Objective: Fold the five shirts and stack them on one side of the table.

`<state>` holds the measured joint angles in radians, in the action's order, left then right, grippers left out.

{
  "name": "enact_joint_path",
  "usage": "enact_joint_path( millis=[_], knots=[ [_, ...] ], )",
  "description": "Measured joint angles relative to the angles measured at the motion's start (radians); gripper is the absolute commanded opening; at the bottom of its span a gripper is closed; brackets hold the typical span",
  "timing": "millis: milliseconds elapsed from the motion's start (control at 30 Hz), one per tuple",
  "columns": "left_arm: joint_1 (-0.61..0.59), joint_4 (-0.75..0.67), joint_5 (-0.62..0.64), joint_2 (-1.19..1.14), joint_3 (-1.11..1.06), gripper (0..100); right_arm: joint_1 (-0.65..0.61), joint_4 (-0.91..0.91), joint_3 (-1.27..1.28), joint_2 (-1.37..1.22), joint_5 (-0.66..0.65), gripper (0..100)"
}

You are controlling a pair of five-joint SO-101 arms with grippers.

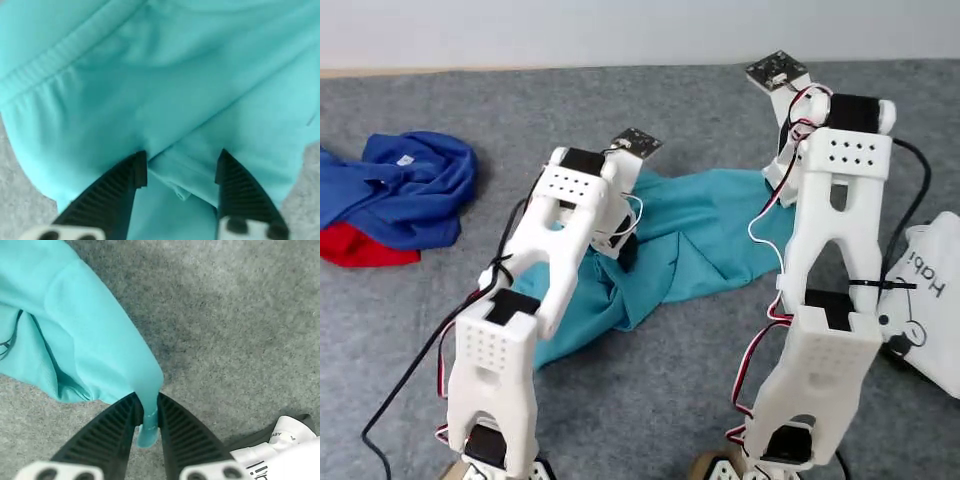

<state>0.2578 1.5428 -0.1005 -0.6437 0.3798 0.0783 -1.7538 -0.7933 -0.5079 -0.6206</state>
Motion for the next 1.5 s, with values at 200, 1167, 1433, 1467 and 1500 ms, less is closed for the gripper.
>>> enact_joint_path(
  millis=[200,1167,1433,1467,1500],
  knots=[
    [0.0,0.089,-0.014,-0.002,0.091,8,0.0,0.0,0.0,0.0,0.0,1.1],
    [0.017,0.173,-0.035,-0.003,0.094,17,0.072,0.0,0.0,0.0,0.0,1.1],
    [-0.003,0.121,-0.071,-0.003,0.094,19,0.074,0.0,0.0,0.0,0.0,1.1],
    [0.0,0.118,-0.071,-0.003,0.094,19,0.072,0.0,0.0,0.0,0.0,1.1],
    [0.006,0.117,-0.071,-0.005,0.094,19,0.068,0.0,0.0,0.0,0.0,1.1]
  ],
)
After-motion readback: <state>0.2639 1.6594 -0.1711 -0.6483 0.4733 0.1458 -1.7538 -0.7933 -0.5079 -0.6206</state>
